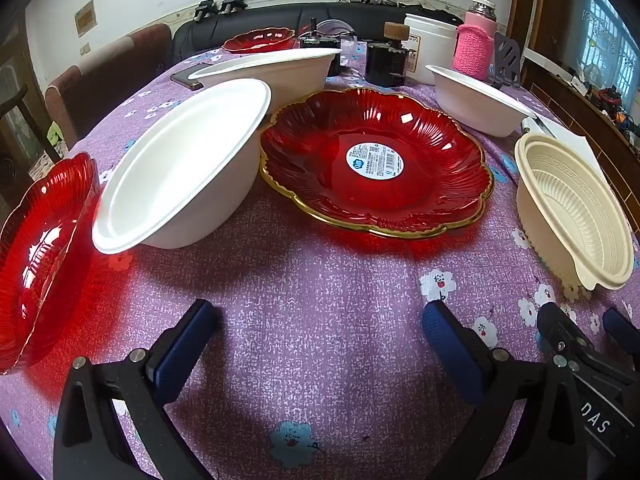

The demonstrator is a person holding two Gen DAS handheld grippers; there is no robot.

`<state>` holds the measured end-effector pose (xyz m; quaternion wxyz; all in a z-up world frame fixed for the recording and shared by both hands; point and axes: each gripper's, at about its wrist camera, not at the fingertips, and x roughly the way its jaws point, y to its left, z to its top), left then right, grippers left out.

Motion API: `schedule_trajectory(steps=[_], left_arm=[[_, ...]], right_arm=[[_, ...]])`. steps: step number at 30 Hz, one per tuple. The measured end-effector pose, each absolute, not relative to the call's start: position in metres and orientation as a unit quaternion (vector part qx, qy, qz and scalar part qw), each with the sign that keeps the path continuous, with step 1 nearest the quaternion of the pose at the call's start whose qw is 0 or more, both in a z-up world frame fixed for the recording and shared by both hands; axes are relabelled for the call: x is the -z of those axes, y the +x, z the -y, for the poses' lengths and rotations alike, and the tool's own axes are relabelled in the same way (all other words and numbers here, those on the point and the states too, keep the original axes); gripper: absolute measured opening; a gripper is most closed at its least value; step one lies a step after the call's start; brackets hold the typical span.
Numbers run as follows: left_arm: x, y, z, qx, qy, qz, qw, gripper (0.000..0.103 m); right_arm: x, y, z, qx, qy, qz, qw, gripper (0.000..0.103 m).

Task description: Organize plates and bowls

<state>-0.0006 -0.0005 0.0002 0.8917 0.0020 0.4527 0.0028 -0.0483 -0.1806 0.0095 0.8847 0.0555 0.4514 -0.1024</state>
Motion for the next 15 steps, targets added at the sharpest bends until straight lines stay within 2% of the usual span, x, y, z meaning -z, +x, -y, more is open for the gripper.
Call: schedule_trajectory(steps=[15], left_arm=[[-0.0021,-0.0076,-0.0028,0.066,0.041,-0.489,0.869,0.103]], right_arm=[[-0.0094,-0.0482,0.1805,0.102,0.056,-0.451,0.885,0.102]])
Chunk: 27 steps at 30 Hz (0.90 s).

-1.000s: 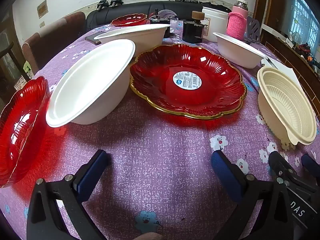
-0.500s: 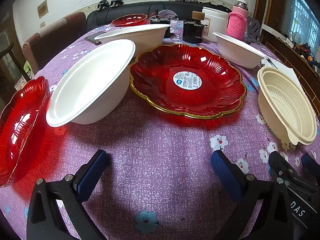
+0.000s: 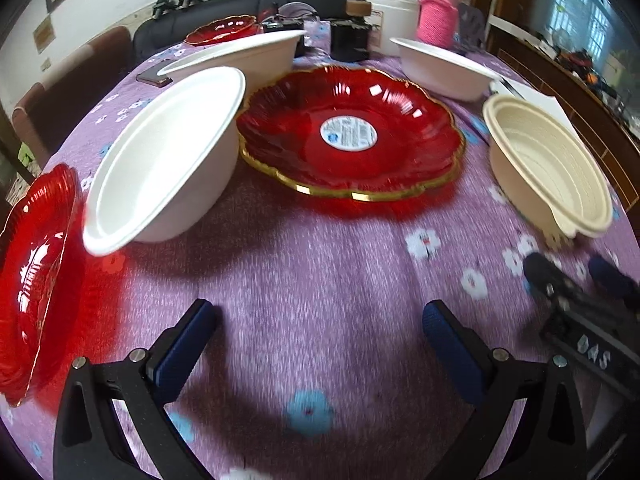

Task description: Organize plates and bowls

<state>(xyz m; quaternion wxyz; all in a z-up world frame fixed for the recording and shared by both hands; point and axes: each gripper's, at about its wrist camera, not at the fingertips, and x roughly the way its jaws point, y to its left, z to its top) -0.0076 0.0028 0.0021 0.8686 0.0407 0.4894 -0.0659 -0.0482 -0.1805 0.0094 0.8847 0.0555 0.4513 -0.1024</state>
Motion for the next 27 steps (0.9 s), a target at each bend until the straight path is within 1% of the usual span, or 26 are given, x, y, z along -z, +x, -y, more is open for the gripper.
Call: schedule_trajectory(steps=[8,13,18,20,22,24,27], left_arm=[[-0.003,-0.031,-0.005,0.057,0.040,-0.484,0.873,0.103],[-0.006,-0.041,-0.007,0.068,0.037,-0.507,0.858,0.103],[-0.016,-0.072,-0.022,0.100,-0.003,-0.496,0.863,0.103],[-0.024,-0.086,-0.031,0.106,-0.017,-0.481,0.870,0.103],[-0.038,-0.103,-0.043,0.111,-0.031,-0.450,0.885,0.103],[-0.060,-0.122,-0.056,0.109,-0.032,-0.399,0.910,0.103],[-0.098,-0.154,-0.078,0.086,-0.022,-0.298,0.950,0.103]], right_arm=[[-0.009,-0.048,0.181,0.102,0.056,-0.451,0.885,0.102],[-0.010,-0.047,0.181,0.103,0.055,-0.452,0.885,0.102],[-0.009,-0.048,0.180,0.102,0.055,-0.452,0.885,0.102],[-0.009,-0.048,0.181,0.102,0.056,-0.451,0.885,0.102],[-0.009,-0.048,0.180,0.099,0.055,-0.452,0.885,0.102],[-0.009,-0.049,0.180,0.089,0.054,-0.463,0.880,0.102],[-0.009,-0.048,0.179,0.084,0.052,-0.478,0.873,0.102]])
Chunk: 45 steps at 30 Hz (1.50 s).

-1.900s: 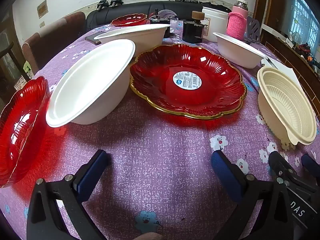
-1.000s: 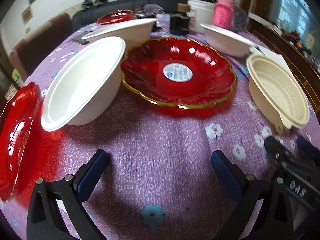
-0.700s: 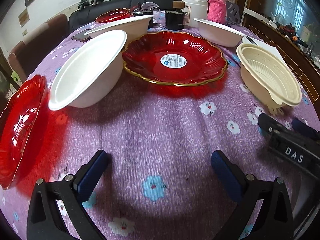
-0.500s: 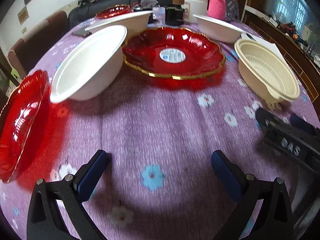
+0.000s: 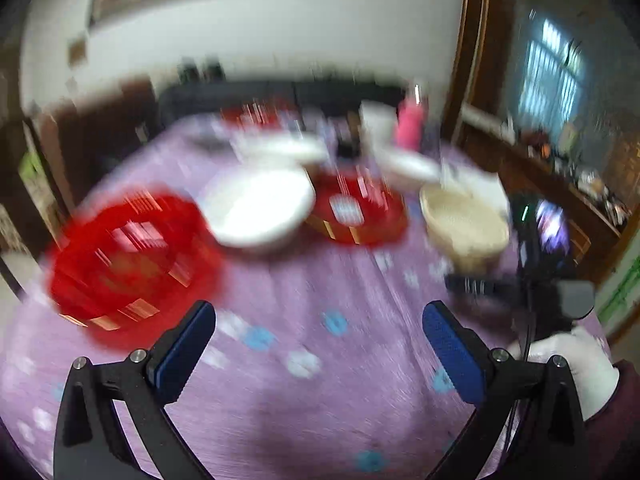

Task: Organize plates and bowls
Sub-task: 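Grasp the rim of the red wedding-print plate with the left tool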

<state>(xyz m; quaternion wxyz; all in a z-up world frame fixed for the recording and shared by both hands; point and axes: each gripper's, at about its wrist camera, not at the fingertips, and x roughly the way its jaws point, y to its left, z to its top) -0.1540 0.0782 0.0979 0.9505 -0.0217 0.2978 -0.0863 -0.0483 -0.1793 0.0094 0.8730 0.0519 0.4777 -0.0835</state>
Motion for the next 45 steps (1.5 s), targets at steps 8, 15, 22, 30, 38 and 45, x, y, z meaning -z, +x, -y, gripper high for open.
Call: schedule_trajectory(steps=[8,15,22,30,38,45], left_arm=[[-0.140,-0.176,-0.168,0.013,-0.088,-0.262,0.961,0.103],[-0.169,-0.206,-0.260,-0.072,-0.114,-0.170,0.976,0.103],[-0.141,-0.160,-0.324,-0.104,-0.151,-0.276,0.943,0.103],[-0.111,-0.099,-0.362,-0.064,-0.180,-0.363,0.912,0.103],[-0.068,-0.021,-0.370,-0.028,-0.214,-0.434,0.875,0.103],[-0.049,-0.002,-0.354,-0.018,-0.204,-0.455,0.867,0.091]], right_arm=[[-0.010,-0.049,0.177,0.074,0.048,-0.504,0.859,0.102],[-0.057,-0.083,0.140,0.039,0.036,-0.446,0.893,0.091],[-0.087,-0.088,0.047,-0.114,0.067,-0.403,0.906,0.092],[-0.064,-0.055,-0.044,-0.213,0.082,-0.462,0.857,0.082],[-0.046,-0.024,-0.084,-0.214,0.129,-0.509,0.824,0.068],[-0.034,-0.013,-0.105,-0.212,0.123,-0.533,0.810,0.047]])
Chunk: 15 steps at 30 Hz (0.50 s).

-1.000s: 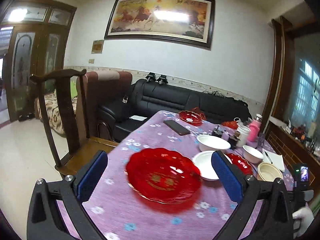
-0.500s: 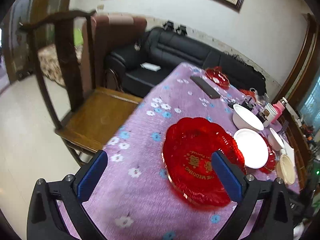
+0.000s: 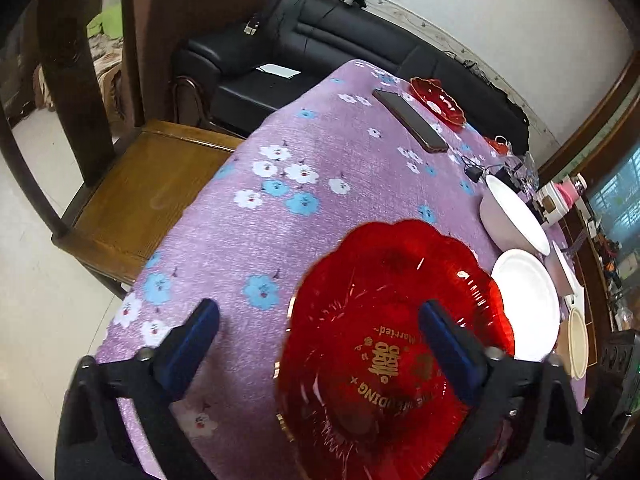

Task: Organize plates and bowls
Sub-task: 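Grasp the rim of the red wedding-print plate with the left tool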

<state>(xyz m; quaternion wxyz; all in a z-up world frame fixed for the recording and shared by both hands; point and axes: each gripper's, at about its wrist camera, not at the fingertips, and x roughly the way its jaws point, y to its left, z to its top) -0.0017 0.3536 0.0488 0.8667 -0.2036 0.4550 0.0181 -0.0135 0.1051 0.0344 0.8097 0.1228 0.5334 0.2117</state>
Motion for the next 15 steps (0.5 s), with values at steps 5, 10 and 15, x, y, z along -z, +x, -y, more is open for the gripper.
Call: schedule_trajectory(steps=[5,10,15], left_arm=[[-0.038,0.003,-0.347,-0.018,-0.198,-0.481,0.854,0.040],[-0.048,-0.008,-0.345,-0.027,-0.180,-0.471,0.863,0.033],[-0.075,-0.031,-0.347,-0.029,-0.177,-0.443,0.879,0.033]], right_arm=[[-0.030,-0.011,-0.109,-0.211,0.129,-0.542,0.803,0.021],[-0.039,-0.019,-0.108,-0.217,0.111,-0.523,0.817,0.019],[-0.054,-0.033,-0.112,-0.233,0.088,-0.502,0.829,0.019]])
